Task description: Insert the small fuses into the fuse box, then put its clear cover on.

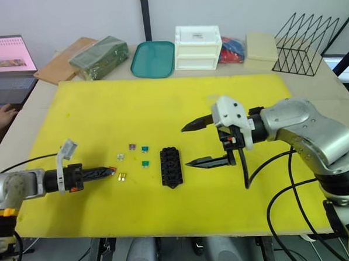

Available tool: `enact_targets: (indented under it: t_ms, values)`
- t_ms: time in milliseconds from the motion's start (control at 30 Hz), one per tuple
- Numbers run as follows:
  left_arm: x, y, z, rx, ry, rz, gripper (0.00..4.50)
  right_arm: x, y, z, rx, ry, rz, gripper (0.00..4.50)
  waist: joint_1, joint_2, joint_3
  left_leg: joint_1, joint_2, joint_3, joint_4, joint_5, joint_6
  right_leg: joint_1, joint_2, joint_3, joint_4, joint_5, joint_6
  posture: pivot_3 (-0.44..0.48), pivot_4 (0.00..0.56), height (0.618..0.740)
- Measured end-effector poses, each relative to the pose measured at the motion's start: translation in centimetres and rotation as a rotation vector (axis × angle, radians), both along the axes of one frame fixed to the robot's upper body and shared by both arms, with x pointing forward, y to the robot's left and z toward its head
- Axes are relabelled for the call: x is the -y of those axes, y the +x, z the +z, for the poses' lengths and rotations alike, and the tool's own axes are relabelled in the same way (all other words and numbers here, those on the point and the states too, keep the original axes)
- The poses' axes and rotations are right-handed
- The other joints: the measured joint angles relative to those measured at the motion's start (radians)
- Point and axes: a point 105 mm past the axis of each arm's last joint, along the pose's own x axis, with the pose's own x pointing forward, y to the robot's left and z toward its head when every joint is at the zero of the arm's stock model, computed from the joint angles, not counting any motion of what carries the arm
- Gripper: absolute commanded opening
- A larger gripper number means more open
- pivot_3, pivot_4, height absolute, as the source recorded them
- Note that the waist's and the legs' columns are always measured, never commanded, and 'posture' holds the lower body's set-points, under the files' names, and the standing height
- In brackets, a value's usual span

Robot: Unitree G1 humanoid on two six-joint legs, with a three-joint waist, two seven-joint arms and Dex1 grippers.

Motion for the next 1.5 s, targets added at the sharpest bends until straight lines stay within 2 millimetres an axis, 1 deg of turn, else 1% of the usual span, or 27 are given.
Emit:
enact_targets:
  t_ms: [67, 133, 233, 333, 400, 500, 667, 833, 1000, 1100, 1167, 1267, 1500]
  values:
    - [0.0, 0.1, 1.6, 0.107, 0.008, -0.006, 0.07, 0.1, 0.1, 0.2, -0.009, 0.016, -0.011, 4.5, 0.002, 0.0, 0.0, 0.0, 0.0, 0.0, 0.0, 0.0, 0.0, 0.0, 0.0, 0.0, 0.0, 0.0, 0.0, 0.0, 0.15, 0.74]
    - [0.5, 0.0, 3.1, 0.197, 0.012, -0.033, 0.07, 0.4, 0.2, 0.6, -0.022, 0.034, -0.034, 4.5, 0.002, 0.0, 0.0, -0.001, 0.0, 0.0, 0.0, 0.0, 0.0, 0.0, -0.001, 0.0, -0.001, 0.0, 0.0, 0.0, 0.15, 0.74]
    - [2.1, -0.3, 5.8, 0.344, 0.025, -0.099, 0.07, 0.8, 0.6, 1.1, -0.06, 0.072, -0.08, 4.5, 0.004, 0.0, 0.0, -0.001, 0.0, 0.0, 0.0, 0.0, 0.0, 0.0, -0.002, 0.0, -0.001, 0.0, 0.0, 0.0, 0.15, 0.74]
    - [4.1, -0.7, 7.5, 0.447, 0.032, -0.174, 0.07, 1.1, 0.9, 1.5, -0.098, 0.102, -0.119, 4.5, 0.003, 0.0, 0.0, -0.001, 0.0, 0.0, 0.0, 0.0, 0.0, 0.0, -0.002, 0.0, -0.001, 0.0, 0.0, 0.0, 0.15, 0.74]
    - [5.5, -1.1, 8.3, 0.502, 0.03, -0.22, 0.07, 0.9, 0.9, 2.1, -0.12, 0.129, -0.126, 4.5, 0.0, 0.0, 0.0, 0.0, -0.001, 0.0, 0.0, 0.0, 0.0, 0.0, -0.002, 0.0, -0.001, 0.0, 0.0, 0.0, 0.15, 0.74]
    - [7.1, -1.5, 9.0, 0.547, 0.015, -0.279, 0.07, 0.7, 1.0, 2.9, -0.162, 0.159, -0.137, 4.5, -0.004, 0.0, 0.0, 0.0, -0.001, 0.0, 0.0, 0.0, 0.0, 0.0, 0.0, 0.0, 0.0, 0.0, 0.0, 0.0, 0.15, 0.74]
    - [8.7, -1.7, 9.5, 0.582, 0.002, -0.34, 0.07, 0.3, 0.8, 4.0, -0.259, 0.189, -0.151, 4.5, -0.001, 0.0, 0.0, -0.001, -0.001, 0.0, 0.0, 0.0, 0.0, 0.0, 0.001, 0.0, -0.001, 0.0, 0.0, 0.0, 0.15, 0.74]
    - [9.6, -1.8, 9.5, 0.595, -0.015, -0.376, 0.07, -0.1, 0.4, 3.8, -0.364, 0.177, -0.159, 4.5, -0.001, 0.0, 0.0, -0.001, -0.001, 0.0, 0.0, 0.0, 0.0, 0.0, 0.0, 0.0, -0.001, 0.0, 0.0, 0.0, 0.15, 0.74]
    - [10.1, -1.7, 9.9, 0.622, -0.022, -0.397, 0.07, -0.7, 0.1, 3.3, -0.413, 0.156, -0.166, 4.5, -0.001, 0.0, 0.0, -0.001, -0.001, 0.001, 0.0, 0.0, 0.0, 0.0, 0.001, 0.0, -0.001, 0.0, 0.0, 0.0, 0.15, 0.74]
    - [10.7, -1.6, 10.4, 0.647, -0.036, -0.414, 0.0, -1.7, 0.3, 2.8, -0.434, 0.153, -0.17, 3.89, -0.002, 0.0, 0.0, -0.001, -0.001, 0.001, 0.0, 0.0, 0.0, 0.0, 0.001, 0.0, -0.001, 0.0, 0.0, 0.0, 0.15, 0.74]
    - [11.0, -1.7, 10.5, 0.651, -0.041, -0.427, 0.0, -2.3, 0.3, 2.7, -0.439, 0.143, -0.168, 3.27, -0.003, 0.0, 0.0, -0.001, -0.001, 0.0, 0.0, 0.0, 0.0, 0.0, 0.001, 0.0, -0.001, 0.0, 0.0, 0.0, 0.15, 0.74]
    - [11.1, -1.7, 10.4, 0.649, -0.044, -0.428, 0.0, -2.4, 0.5, 2.5, -0.45, 0.135, -0.184, 2.22, -0.002, 0.0, 0.0, -0.001, -0.001, 0.0, 0.0, 0.0, 0.0, 0.0, 0.001, 0.0, -0.001, 0.0, 0.0, 0.0, 0.15, 0.74]
    - [11.2, -1.5, 10.4, 0.648, -0.039, -0.42, 0.0, -3.1, 0.1, 2.8, -0.47, 0.134, -0.151, 2.22, -0.002, 0.0, 0.0, -0.001, -0.001, 0.0, 0.0, 0.0, 0.0, 0.0, 0.001, 0.0, -0.001, 0.0, 0.0, 0.0, 0.15, 0.74]
